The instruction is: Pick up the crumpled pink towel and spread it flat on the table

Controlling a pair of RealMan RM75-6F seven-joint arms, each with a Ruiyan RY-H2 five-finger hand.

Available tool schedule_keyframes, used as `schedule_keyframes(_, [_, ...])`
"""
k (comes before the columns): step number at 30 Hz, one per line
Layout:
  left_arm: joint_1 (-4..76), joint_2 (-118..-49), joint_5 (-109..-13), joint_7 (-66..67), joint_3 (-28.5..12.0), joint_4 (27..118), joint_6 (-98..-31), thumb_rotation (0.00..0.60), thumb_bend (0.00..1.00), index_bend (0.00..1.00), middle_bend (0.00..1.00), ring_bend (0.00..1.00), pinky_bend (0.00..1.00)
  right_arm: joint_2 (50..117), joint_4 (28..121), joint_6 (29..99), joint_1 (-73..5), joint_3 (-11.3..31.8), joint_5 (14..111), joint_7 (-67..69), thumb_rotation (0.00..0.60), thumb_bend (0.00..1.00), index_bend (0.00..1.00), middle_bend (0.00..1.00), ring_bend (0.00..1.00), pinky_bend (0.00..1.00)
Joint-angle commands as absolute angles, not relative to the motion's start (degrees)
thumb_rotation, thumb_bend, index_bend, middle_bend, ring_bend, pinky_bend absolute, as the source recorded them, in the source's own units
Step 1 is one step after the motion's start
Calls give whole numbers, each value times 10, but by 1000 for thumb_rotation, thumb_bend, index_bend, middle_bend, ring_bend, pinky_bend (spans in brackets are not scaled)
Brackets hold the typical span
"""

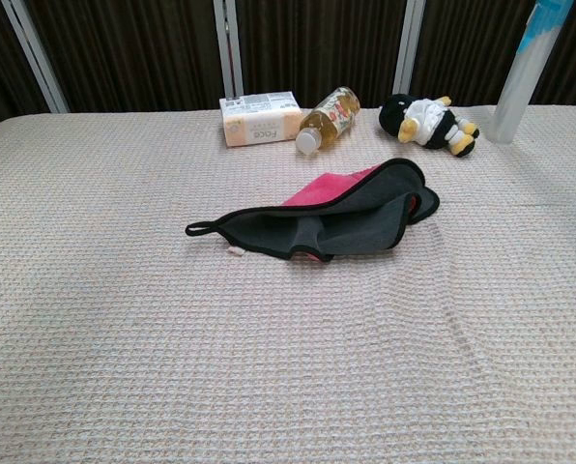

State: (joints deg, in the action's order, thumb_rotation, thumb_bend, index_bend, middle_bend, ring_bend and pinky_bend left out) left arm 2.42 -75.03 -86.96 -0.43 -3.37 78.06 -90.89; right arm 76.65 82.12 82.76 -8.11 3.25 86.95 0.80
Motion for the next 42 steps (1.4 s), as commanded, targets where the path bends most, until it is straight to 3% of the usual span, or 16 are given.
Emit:
schedule_keyframes(1, [26, -751, -868, -3, -34, 780, -905, 600, 70, 14, 0, 0, 0, 768, 819, 825, -84, 35, 867, 5, 600, 353, 0, 0, 0, 0])
schedule_keyframes(13, [48, -766, -865, -5, -53, 793, -893, 600, 82, 137, 0, 0, 0, 771, 817, 811, -89, 38, 858, 3, 600, 353, 0, 0, 0, 0])
schedule_keyframes(16, [86, -795, -887, 61, -67, 842, -878, 600, 101, 172, 2, 0, 0, 773, 807, 799, -92, 41, 846, 7, 600, 352, 0, 0, 0, 0])
schedule_keyframes(17, [95, -800, -882, 79, -77, 850, -872, 600, 106, 184, 4, 0, 0, 766, 799, 779, -117, 77, 823, 22, 600, 352, 0, 0, 0, 0])
schedule_keyframes(20, [136, -823, -893, 125, -92, 873, -842, 600, 131, 233, 25, 0, 0, 774, 814, 780, -107, 56, 828, -3, 600, 352, 0, 0, 0, 0])
schedule_keyframes(22, [156, -839, -874, 168, -114, 880, -824, 600, 156, 261, 34, 0, 0, 763, 829, 767, -135, 84, 826, -5, 600, 352, 0, 0, 0, 0])
schedule_keyframes(23, [170, -845, -863, 188, -122, 884, -806, 600, 187, 285, 43, 0, 0, 765, 834, 773, -118, 64, 827, -12, 600, 352, 0, 0, 0, 0])
schedule_keyframes(28, [217, -903, -852, 244, -130, 845, -764, 600, 303, 370, 83, 0, 0, 769, 828, 779, -112, 61, 825, -9, 600, 352, 0, 0, 0, 0])
schedule_keyframes(34, [262, -966, -832, 275, -142, 785, -729, 600, 307, 425, 92, 0, 0, 768, 823, 777, -111, 61, 818, -1, 600, 352, 0, 0, 0, 0])
schedule_keyframes(42, [302, -1035, -816, 268, -144, 703, -701, 600, 308, 427, 95, 0, 0, 767, 818, 770, -113, 64, 810, 11, 600, 352, 0, 0, 0, 0])
